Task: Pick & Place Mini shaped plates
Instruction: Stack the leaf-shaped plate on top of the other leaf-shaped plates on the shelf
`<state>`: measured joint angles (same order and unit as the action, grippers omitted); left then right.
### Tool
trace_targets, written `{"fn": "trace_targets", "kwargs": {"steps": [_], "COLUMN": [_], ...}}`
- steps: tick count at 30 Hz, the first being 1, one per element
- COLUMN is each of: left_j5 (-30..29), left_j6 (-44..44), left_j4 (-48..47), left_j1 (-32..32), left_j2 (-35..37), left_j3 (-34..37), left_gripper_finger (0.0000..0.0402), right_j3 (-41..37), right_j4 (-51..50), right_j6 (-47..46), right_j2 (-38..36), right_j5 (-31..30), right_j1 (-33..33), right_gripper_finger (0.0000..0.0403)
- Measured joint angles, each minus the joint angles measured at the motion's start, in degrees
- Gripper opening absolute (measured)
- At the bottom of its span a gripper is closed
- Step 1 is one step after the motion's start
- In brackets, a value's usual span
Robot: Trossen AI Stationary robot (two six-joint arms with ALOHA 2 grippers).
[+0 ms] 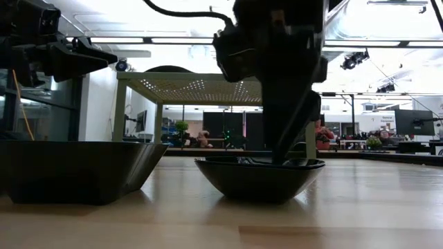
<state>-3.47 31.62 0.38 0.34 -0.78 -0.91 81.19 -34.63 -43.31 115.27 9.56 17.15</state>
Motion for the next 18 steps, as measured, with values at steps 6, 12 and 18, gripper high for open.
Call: {"fn": "trace_targets", "kwargs": {"steps": [6, 12, 18], "left_j5": [-0.02, -0.02, -0.02], "left_j6": [-0.01, 0.00, -0.02], "left_j4": [-0.01, 0.00, 0.00], "left_j1": [0.02, 0.02, 0.00], "left_j2": [0.01, 0.00, 0.02], "left_j3": [0.01, 0.02, 0.00], "left_gripper_finger": [0.0193, 0.0193, 0.0193], "right_j3": [0.02, 0.02, 0.02], "right_j4": [-0.11, 0.00, 0.00], "right_j6": [0.07, 0.24, 0.69], "right_j2": [0.03, 0.03, 0.03], "right_j5": [-0.73, -1.13, -2.31], "right_j1": [-0.20, -0.20, -0.20], "right_gripper_finger": [0.0155, 0.0152, 0.0152]}}
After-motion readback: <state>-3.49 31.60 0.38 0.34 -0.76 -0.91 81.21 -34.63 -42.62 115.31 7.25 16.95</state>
